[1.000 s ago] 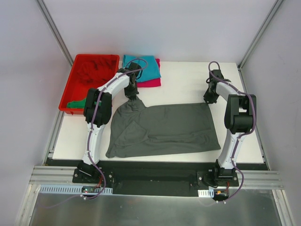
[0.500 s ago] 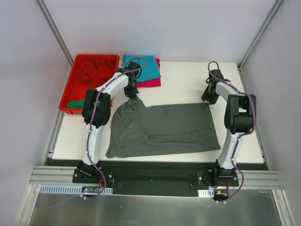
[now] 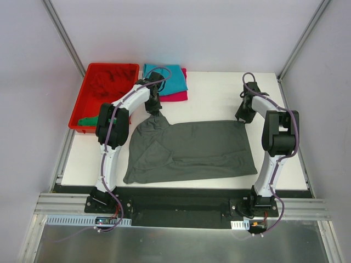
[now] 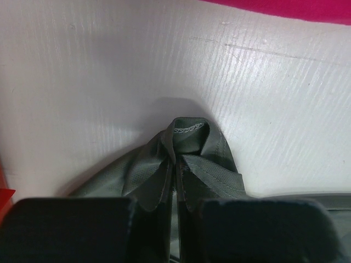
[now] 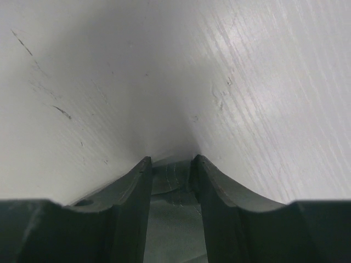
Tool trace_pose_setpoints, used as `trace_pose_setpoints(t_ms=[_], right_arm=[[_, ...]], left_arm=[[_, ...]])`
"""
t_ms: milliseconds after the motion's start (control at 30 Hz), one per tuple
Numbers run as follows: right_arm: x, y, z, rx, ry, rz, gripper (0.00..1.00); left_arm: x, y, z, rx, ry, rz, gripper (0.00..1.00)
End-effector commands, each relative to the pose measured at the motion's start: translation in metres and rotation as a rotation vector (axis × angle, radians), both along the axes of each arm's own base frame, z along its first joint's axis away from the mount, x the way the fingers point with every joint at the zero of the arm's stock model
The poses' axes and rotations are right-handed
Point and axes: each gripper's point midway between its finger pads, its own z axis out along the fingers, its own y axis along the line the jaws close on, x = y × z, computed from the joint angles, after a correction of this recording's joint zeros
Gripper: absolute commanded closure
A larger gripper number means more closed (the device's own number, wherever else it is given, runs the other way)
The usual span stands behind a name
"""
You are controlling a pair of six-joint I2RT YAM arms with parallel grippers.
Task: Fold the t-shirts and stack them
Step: Grap the side of the flattened tshirt furthest away from the robot with both arms
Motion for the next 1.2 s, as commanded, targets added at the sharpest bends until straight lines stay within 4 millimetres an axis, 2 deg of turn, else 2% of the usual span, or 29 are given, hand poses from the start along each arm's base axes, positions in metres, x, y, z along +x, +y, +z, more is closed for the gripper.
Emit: trace_pose_setpoints(t_ms=[0,67,167,333,433,467,567,733,900,1167], right_arm=[[-0.031,0.0,-0.008,-0.005,0.096,-0.009,0.64],[-0.03,0.002,-0.008,0.008,0.091,-0.013,0.68],[-0.026,0.004,-0.007,0.021,0.064,-0.008,0.81],[-0.013,0.009,0.013,0.038,-0.041,0.029,0.99],[-0.008,0.025,0.03,0.078,-0.135,0.118,0.99],[-0.011,0.029,0.031,0.075,-0.139,0.151,0.99],[-0.019,0.039,0.036,0.067,-0.144,0.218,0.99],[-0.038,0.036,0.042,0.026,-0.153,0.22,0.99],[-0.056,0.034,0.052,0.019,-0.173,0.226,0.99],[-0.074,0.018,0.073,-0.052,-0.193,0.221,0.99]], left_arm=[[0.002,-0.006,0.03,-0.049,-0.052,0.007,1.0],[0.002,-0.005,0.03,-0.047,-0.055,0.008,1.0],[0.002,-0.007,0.031,-0.057,-0.056,0.001,1.0],[-0.003,-0.006,0.04,-0.06,-0.07,0.005,1.0],[-0.017,0.0,0.045,-0.037,-0.081,0.01,1.0],[-0.023,0.001,0.052,-0.034,-0.096,0.011,1.0],[-0.044,0.004,0.05,-0.041,-0.094,0.014,1.0],[-0.076,-0.006,0.058,-0.097,-0.114,-0.035,1.0],[-0.114,-0.007,0.062,-0.08,-0.124,-0.061,1.0],[-0.181,0.017,0.062,-0.073,-0.145,-0.014,1.0]])
